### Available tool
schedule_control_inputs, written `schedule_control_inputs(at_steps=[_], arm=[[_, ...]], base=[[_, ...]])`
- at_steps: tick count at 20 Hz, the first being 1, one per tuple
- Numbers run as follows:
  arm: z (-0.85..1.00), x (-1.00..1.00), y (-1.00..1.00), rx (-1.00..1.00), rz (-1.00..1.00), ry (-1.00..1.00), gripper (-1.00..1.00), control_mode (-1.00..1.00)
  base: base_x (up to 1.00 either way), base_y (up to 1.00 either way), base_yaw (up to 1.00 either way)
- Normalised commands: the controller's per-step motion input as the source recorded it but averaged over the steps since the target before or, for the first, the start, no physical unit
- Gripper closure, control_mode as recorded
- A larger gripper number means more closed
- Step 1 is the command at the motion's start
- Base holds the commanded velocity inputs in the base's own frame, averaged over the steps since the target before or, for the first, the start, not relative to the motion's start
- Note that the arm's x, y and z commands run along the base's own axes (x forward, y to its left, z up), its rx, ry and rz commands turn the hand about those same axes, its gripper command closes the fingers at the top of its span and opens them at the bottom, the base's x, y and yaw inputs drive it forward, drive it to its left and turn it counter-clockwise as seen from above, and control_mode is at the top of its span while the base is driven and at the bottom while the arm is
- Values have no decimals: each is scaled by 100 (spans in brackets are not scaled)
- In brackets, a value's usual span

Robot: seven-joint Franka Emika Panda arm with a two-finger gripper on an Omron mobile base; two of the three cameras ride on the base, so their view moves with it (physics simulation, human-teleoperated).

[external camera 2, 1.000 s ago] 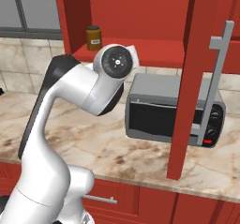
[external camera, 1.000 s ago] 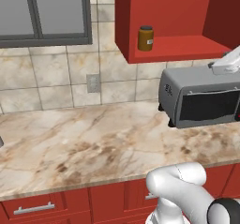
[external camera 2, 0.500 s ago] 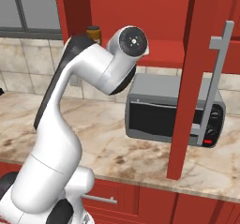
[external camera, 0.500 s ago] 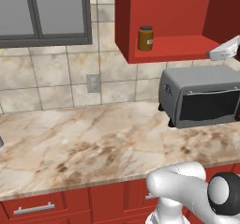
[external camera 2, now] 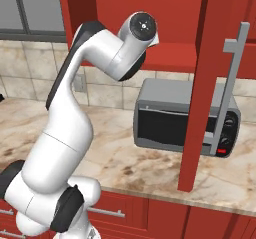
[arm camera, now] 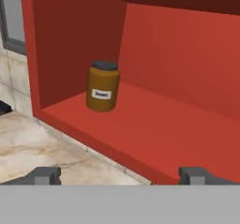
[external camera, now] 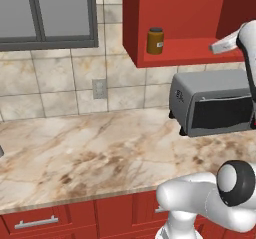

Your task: Collect the turmeric, mayonnaise, and shaker from the cabinet and place them next to the stove.

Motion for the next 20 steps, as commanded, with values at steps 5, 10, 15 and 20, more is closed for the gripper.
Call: schedule_control_inputs(at_steps=[5, 10, 15, 20], arm=[[0, 42, 31, -8, 0, 0, -100, -100], [0, 36, 42, -8, 0, 0, -100, -100], [0, 23, 28, -1, 0, 0, -100, -100], [0, 8, 22, 1, 0, -1, -100, -100]], base=[[0, 0, 0], [0, 0, 0], [0, 0, 0], [0, 0, 0]])
